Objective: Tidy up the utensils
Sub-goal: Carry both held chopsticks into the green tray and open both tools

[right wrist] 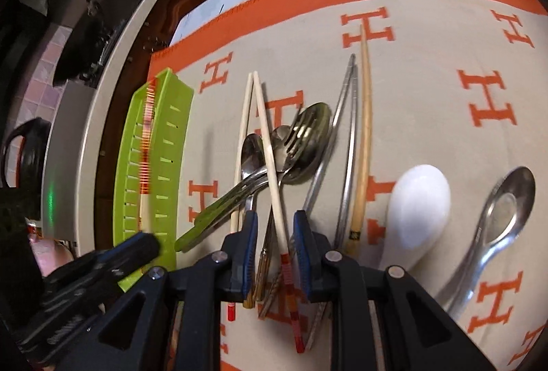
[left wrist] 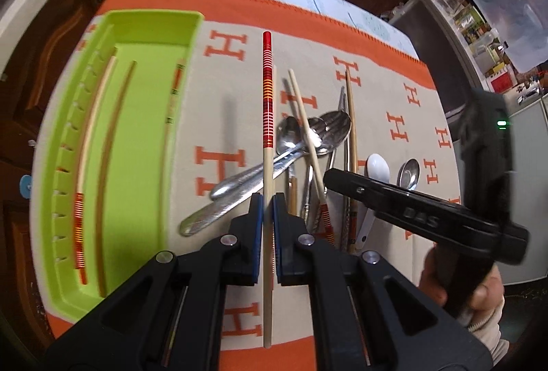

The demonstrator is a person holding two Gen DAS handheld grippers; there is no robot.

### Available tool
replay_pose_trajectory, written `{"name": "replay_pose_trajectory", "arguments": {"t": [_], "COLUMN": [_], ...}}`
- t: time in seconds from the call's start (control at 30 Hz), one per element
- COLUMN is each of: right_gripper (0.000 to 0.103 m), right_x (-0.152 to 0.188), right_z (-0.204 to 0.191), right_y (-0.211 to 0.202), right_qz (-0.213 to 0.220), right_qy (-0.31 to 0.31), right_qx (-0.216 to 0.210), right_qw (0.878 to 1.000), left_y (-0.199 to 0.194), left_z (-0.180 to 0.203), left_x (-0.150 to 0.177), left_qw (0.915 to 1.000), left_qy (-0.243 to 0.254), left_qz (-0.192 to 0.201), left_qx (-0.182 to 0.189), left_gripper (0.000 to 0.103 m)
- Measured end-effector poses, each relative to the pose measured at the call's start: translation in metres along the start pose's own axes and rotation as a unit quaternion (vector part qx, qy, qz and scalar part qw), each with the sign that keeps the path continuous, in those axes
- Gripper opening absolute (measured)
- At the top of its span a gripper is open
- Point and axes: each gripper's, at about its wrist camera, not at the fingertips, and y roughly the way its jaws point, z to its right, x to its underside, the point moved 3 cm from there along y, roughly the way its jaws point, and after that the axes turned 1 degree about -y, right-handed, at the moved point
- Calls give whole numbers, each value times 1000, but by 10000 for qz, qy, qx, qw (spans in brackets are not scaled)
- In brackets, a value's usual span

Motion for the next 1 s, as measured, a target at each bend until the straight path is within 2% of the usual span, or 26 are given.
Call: {"name": "replay_pose_trajectory", "arguments": {"t": [0.17, 0.37, 0.6, 0.73, 1.0], "right_gripper": [21, 6, 6, 6, 6], "right_x": [-1, -1, 5, 8, 9], "right_z": [-5, -12, -16, -30, -99], "right_y": [10, 19, 4, -11, -31], "right_qz": [-94, -203, 96, 198, 324], "right_qy": [-116, -188, -46, -86, -436], "right_qx": [124, 250, 329, 199, -256], "right_qw": [9998, 9993, 9994, 9996, 9982], "left_y": [-23, -43, -60, -67, -73], "left_z": [-17, -34, -59, -79, -102], "left_x": [1, 0, 4, 8, 11], "left_qw": [9999, 9994, 9983, 9966, 9903], "left_qy": [-43, -127, -272, -290, -110], "left_qz": [159, 331, 499, 609, 822], "left_qx": [3, -6, -159, -470, -1119], "left_gripper": [4, 4, 4, 4, 4]}}
